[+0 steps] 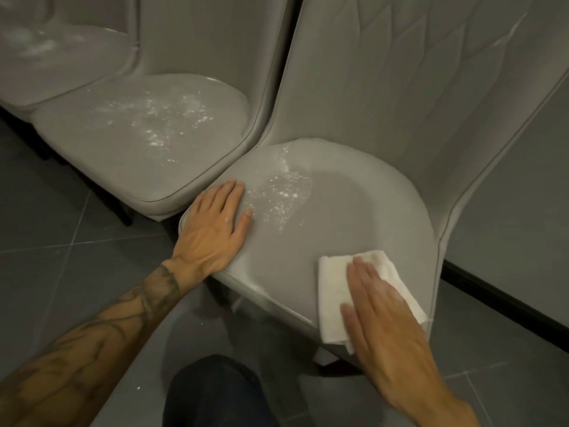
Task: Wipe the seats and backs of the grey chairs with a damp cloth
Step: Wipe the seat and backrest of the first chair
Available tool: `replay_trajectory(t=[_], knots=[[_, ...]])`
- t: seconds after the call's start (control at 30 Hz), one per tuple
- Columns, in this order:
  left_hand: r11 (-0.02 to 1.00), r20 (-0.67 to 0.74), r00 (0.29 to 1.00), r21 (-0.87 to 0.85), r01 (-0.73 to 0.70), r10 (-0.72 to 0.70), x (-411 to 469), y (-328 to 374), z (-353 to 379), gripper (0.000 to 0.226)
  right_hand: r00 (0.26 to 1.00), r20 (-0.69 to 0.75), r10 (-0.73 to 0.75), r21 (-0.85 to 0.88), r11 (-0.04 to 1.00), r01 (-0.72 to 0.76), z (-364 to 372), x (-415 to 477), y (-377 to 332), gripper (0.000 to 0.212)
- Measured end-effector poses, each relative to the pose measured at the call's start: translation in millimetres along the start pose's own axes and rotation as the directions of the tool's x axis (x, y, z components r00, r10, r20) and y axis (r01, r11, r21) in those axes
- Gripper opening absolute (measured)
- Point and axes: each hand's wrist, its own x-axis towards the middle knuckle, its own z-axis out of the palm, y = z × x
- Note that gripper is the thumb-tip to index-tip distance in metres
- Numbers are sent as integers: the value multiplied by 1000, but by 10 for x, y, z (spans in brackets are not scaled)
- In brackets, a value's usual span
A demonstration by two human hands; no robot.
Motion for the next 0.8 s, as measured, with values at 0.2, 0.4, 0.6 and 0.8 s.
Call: replay_trajectory(t=[0.2,0.4,0.6,0.8], knots=[[999,2,1000,-30,-27,28,30,-52,-9,77,992,19,-123,6,992,123,41,858,-319,64],[995,-16,997,-60,-80,79,195,-211,-122,63,955,30,294,46,954,-295,-263,1883,80,60],[990,-58,995,-113,-87,81,224,-286,-51,60,989,83,-124,76,990,118,-52,1661,-256,69],[991,-79,996,-122,-48,38,198,-237,-69,62,982,16,186,2,983,-186,-275,2365,345,58]])
